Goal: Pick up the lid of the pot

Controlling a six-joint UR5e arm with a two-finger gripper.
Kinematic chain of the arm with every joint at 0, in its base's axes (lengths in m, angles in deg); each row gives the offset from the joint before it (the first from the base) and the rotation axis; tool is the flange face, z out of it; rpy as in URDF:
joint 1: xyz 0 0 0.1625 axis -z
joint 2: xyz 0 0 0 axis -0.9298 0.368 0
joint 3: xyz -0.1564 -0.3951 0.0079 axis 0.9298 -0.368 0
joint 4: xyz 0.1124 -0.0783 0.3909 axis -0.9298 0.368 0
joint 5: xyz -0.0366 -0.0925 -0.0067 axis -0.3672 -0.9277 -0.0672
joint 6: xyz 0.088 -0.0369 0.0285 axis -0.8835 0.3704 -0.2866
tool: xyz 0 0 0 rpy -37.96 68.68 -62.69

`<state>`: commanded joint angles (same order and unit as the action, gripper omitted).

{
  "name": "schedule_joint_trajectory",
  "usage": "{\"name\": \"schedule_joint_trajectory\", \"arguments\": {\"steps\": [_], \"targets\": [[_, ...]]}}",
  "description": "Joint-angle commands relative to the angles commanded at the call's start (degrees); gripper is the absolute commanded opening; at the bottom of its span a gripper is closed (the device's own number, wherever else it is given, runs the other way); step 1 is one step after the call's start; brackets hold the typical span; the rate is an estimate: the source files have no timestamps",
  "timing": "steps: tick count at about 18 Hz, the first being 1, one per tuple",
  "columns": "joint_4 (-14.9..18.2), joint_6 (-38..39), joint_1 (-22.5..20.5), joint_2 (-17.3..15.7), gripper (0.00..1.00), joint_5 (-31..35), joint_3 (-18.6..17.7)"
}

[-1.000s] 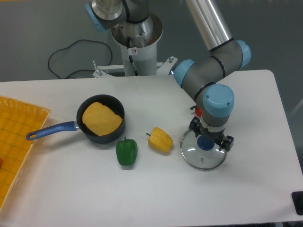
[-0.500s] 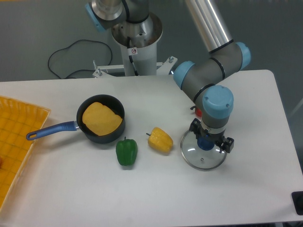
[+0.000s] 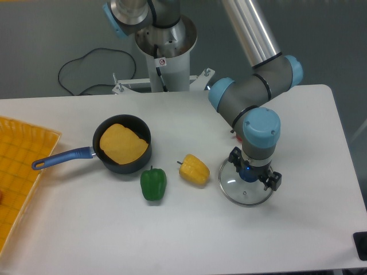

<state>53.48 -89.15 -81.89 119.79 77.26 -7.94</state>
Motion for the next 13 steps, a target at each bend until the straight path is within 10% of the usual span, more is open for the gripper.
{"name": "schedule_joint_trajectory", "arguments": {"steps": [13], "targets": [[0.7, 1.7, -0.6, -0.6, 1.0, 0.3, -0.6]]}}
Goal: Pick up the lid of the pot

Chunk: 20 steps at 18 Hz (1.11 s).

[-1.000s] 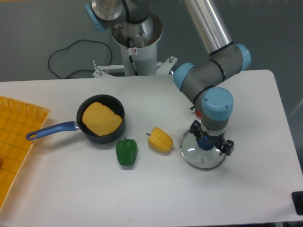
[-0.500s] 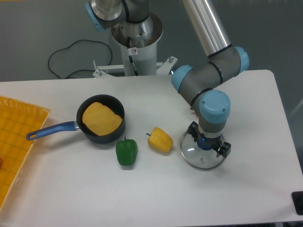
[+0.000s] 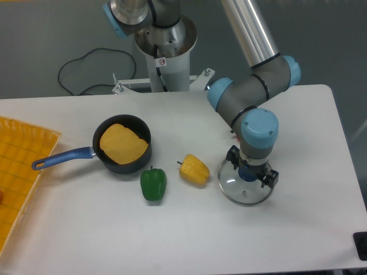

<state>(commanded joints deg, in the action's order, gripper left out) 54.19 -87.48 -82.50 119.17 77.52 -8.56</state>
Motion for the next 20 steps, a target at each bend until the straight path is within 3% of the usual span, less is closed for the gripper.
{"name": "schedule_joint_trajectory", "arguments": {"steps": [9, 13, 15, 16, 20], "targets": [[0.1, 0.3, 0.0, 0.1, 0.97, 0.0, -0.5], [0.8, 0.3, 0.0, 0.1, 0.8, -0.1, -0.5], [1.0, 0.3, -0.1, 0.0, 0.61, -0.2, -0.4], [1.1, 0.3, -0.1, 0.0, 0.47, -0.2, -0.4], [2.5, 0.7, -0.3, 0.0, 0.4, -0.3, 0.1]]}}
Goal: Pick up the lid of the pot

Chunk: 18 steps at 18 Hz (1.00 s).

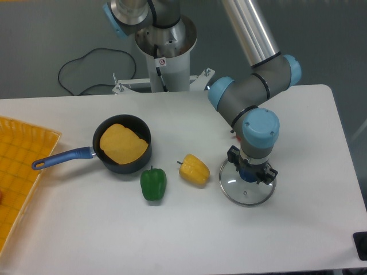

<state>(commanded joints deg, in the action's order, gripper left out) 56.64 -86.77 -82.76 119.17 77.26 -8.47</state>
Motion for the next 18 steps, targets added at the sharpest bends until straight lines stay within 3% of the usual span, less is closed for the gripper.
{"name": "schedule_joint_trajectory", "arguments": {"steps": [4, 8, 18], "targets": [[0.8, 0.0, 0.0, -0.2, 0.39, 0.0, 0.5], [4.1, 0.0, 0.0, -0.5, 0.39, -0.1, 2.5], [4.5, -0.5, 1.4, -1.4, 0.38, -0.2, 4.7]]}}
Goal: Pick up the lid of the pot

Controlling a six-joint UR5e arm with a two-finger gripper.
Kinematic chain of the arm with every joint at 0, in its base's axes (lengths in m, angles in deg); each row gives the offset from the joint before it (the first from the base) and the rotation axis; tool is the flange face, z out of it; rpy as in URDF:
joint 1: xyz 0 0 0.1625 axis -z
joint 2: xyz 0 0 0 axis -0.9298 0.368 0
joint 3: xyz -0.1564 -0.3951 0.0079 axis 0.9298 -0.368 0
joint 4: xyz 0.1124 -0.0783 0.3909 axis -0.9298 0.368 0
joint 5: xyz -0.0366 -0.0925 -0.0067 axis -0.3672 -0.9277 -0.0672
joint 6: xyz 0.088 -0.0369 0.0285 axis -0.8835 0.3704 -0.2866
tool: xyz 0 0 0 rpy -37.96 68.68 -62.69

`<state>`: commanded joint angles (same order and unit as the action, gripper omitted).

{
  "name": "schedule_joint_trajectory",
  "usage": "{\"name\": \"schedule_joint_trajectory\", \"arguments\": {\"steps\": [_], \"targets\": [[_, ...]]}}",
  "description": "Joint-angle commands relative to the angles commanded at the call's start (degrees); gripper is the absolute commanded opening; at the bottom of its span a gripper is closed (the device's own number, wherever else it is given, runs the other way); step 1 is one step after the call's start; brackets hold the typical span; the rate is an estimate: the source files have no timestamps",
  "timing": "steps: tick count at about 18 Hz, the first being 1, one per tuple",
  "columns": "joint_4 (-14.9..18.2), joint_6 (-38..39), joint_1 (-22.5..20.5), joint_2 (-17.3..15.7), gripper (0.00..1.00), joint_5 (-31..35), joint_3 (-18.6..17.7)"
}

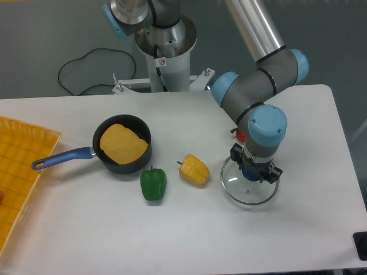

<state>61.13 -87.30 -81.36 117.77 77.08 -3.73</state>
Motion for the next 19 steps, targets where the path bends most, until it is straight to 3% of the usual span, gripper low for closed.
{"name": "schedule_joint_trajectory", "arguments": {"steps": [5, 10, 19], "targets": [[6.1, 0.0, 1.5, -3.0, 0.38, -0.1, 1.6], [9.6, 1.1, 5.2, -5.7, 0.38, -0.4, 1.6], [10.3, 1.6, 6.0, -6.9, 0.38, -0.4, 1.1]]}}
